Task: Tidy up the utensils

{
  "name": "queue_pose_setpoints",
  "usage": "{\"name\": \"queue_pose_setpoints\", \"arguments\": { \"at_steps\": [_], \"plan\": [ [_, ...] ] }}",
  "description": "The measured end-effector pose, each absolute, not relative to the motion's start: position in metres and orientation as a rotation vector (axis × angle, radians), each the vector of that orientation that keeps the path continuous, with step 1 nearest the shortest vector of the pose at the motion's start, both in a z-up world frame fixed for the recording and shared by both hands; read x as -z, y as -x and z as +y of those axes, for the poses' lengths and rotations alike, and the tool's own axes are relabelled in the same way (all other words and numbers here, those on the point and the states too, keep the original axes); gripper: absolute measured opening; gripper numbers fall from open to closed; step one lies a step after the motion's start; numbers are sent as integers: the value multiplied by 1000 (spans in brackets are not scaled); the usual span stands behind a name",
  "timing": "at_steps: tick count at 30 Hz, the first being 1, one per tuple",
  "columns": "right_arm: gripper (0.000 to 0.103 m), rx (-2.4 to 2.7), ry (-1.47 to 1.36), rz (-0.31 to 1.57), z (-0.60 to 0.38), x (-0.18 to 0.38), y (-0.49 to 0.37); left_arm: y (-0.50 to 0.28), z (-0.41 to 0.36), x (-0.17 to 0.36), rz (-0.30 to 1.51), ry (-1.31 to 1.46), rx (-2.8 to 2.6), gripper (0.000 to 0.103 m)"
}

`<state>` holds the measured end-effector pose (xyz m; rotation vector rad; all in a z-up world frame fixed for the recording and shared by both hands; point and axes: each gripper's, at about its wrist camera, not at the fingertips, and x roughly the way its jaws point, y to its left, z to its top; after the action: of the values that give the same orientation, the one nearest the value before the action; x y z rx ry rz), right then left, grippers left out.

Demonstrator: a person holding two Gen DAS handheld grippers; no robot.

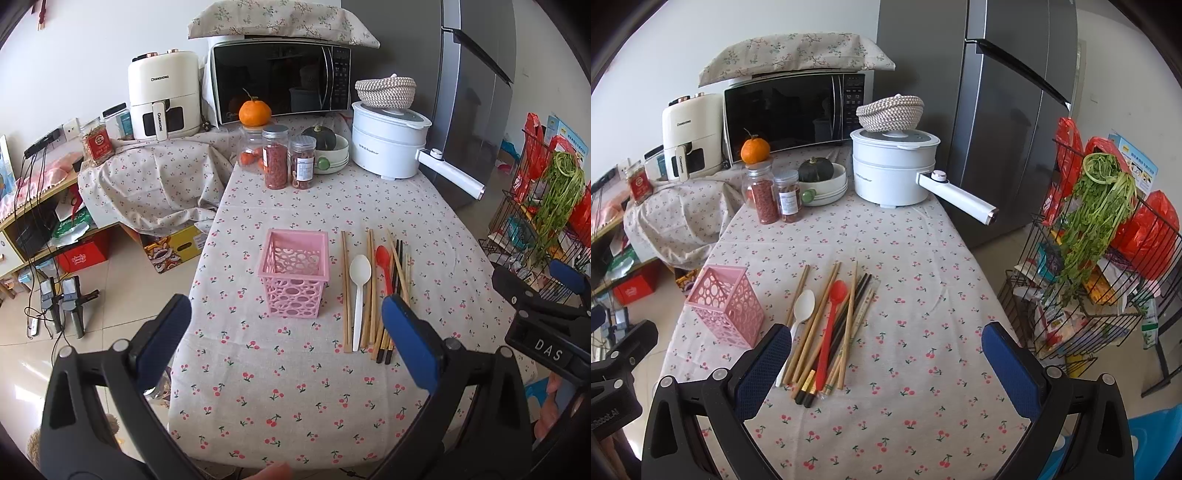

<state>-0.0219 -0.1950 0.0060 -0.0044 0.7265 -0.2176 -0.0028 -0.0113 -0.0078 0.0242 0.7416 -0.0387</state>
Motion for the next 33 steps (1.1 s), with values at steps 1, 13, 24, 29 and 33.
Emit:
{"name": "queue_pose_setpoints", "arguments": {
  "at_steps": [1, 13, 24, 29, 33],
  "plan": [
    [103, 217, 3, 726, -195, -6, 22, 3, -12, 8, 742, -25, 38, 102],
    [103, 215, -1, 732, -195, -5, 21, 1, -11, 9, 747, -27, 39, 102],
    [103, 216, -3, 732, -195, -6, 20, 0, -11, 8, 748, -28, 39, 102],
    [103, 216, -3, 733, -195, -5, 20, 0, -11, 8, 748, -28, 40, 102],
    [103, 216, -2, 732, -195, -5, 20, 0, -10, 8, 748, -28, 40, 102]
  ]
}}
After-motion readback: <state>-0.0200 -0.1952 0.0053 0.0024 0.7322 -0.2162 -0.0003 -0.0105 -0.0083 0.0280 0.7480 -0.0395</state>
